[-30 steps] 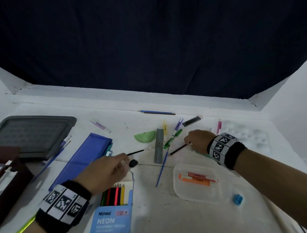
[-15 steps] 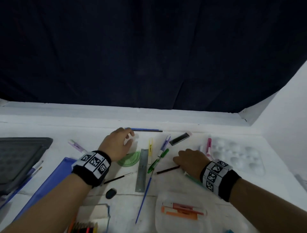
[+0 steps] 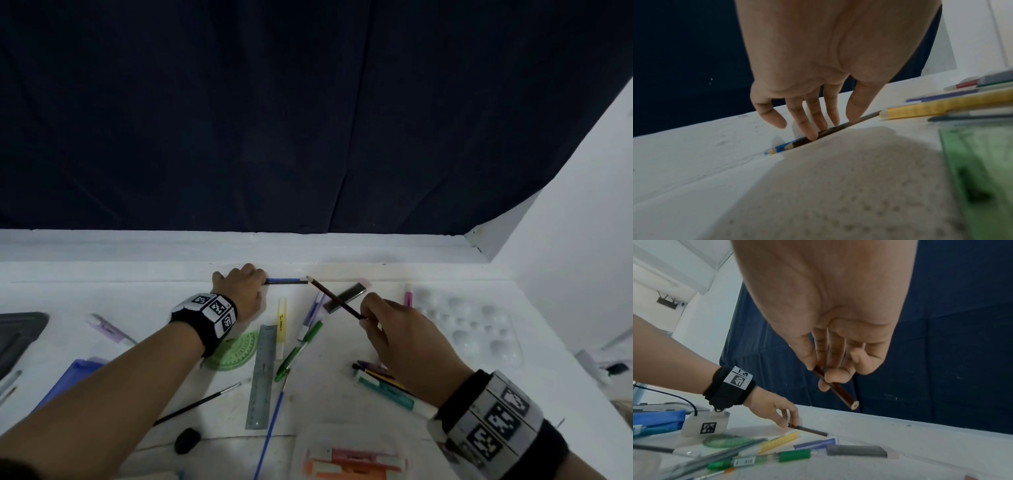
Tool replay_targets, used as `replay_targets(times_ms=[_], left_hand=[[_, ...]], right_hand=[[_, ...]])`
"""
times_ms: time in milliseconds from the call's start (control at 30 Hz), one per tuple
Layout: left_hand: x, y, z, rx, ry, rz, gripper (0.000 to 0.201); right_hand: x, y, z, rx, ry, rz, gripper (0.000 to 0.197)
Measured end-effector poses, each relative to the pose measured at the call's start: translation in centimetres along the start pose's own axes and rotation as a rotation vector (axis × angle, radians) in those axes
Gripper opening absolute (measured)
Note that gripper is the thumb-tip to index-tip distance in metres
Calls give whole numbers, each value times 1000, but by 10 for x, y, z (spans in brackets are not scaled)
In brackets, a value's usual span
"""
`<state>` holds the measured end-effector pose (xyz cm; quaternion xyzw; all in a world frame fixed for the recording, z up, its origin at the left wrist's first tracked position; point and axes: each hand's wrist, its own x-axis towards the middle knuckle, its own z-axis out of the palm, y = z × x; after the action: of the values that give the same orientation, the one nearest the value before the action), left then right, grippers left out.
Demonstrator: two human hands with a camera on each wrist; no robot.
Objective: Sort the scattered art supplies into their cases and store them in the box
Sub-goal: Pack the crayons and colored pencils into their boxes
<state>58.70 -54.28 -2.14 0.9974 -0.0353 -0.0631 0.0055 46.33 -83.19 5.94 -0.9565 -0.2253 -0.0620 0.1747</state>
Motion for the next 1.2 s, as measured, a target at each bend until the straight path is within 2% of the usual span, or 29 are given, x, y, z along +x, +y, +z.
replay_targets(times_ms=[233, 433, 600, 700, 767, 867, 933, 1033, 1200], left_hand=[[-2, -1, 7, 51, 20, 46, 34], [-16, -4, 6, 96, 31, 47, 13], [-45, -9, -4, 94, 22, 37, 10], [-78, -23, -22, -80, 135, 41, 8], [-111, -33, -38, -304, 271, 99, 6], [-180, -44, -68, -554, 511, 207, 6], [-228, -50, -81, -683, 595, 196, 4], [-283, -62, -84, -914, 624, 156, 6], [-330, -83, -48, -1139, 583, 53, 21]], right_hand=[[-6, -3, 2, 94, 33, 41, 12], [-16, -13, 0, 120, 47, 19, 15], [-22, -25, -2, 200, 76, 39, 15], [-24, -39, -6, 293, 86, 56, 13], [-26, -53, -8, 364, 87, 57, 13], [-33, -78, -5, 476, 74, 72, 9], [-39, -96, 2, 530, 43, 91, 12], [-49, -125, 17, 669, -9, 110, 22], [-60, -162, 51, 853, -108, 95, 16]])
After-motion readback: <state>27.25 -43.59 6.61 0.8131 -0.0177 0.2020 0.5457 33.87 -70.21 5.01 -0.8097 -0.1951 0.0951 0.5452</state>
